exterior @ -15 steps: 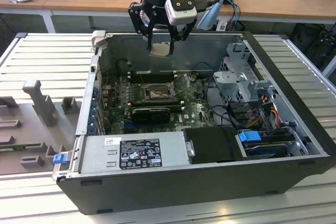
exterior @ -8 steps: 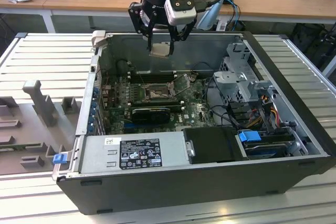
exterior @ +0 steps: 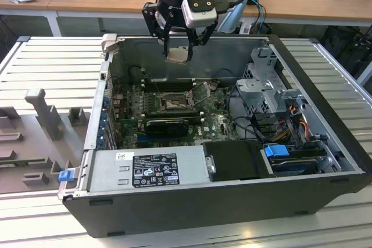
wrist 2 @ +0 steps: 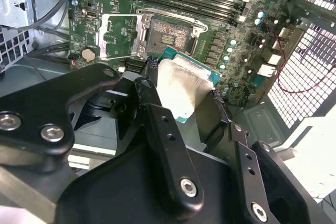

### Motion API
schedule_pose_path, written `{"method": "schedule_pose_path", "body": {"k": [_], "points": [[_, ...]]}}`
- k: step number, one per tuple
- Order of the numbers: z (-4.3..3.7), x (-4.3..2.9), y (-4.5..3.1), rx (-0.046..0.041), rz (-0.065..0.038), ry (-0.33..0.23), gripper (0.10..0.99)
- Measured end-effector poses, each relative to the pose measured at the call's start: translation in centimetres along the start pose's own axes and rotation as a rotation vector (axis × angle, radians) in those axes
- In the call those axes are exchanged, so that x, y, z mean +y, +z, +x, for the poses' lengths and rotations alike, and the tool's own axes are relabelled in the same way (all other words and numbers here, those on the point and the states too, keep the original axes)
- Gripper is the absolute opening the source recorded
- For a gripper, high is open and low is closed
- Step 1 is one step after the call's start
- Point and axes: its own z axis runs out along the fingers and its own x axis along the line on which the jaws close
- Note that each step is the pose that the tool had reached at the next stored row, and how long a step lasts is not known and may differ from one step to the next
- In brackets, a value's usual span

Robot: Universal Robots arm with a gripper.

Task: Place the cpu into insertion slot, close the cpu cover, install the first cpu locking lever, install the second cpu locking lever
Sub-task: 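Place the cpu into insertion slot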

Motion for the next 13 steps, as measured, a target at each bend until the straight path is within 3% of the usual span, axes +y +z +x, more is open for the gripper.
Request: {"method": "schedule_pose_path", "body": {"k": [13], "points": [[0.00, 0.00, 0.04, -0.0019, 0.000, 0.022, 0.525]]}}
